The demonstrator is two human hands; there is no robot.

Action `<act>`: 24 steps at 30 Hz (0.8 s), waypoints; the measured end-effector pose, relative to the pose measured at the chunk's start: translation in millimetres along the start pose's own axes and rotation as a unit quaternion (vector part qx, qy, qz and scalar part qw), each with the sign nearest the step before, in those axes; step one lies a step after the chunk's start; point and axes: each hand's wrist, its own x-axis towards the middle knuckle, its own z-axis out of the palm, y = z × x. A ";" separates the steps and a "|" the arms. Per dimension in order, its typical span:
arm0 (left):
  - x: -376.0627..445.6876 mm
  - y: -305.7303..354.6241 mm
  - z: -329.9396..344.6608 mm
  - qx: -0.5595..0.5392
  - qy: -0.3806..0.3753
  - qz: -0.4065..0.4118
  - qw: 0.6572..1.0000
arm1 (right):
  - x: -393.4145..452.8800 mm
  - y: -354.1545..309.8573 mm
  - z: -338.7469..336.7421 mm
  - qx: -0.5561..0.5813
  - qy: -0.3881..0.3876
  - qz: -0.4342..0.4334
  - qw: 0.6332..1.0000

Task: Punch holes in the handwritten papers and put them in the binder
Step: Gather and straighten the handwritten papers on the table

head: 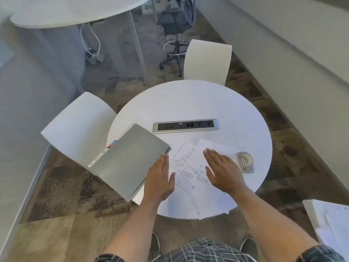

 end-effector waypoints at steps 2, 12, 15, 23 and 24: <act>-6.5 4.0 1.3 -0.012 -0.033 -0.005 0.999 | -1.6 -3.7 7.6 0.007 -0.048 0.011 0.999; -27.9 17.4 32.4 0.076 -0.232 -0.021 0.970 | -24.0 -30.3 34.7 -0.053 -0.332 0.055 0.940; -30.9 19.8 44.7 0.066 -0.266 -0.025 0.961 | -27.8 -34.2 39.6 -0.070 -0.335 0.045 0.939; -27.5 25.0 55.1 0.030 -0.265 -0.042 0.963 | -27.7 -44.0 49.2 -0.072 -0.323 0.026 0.943; -26.9 25.3 55.6 0.024 -0.262 -0.047 0.964 | -27.8 -45.9 48.5 -0.075 -0.327 0.025 0.942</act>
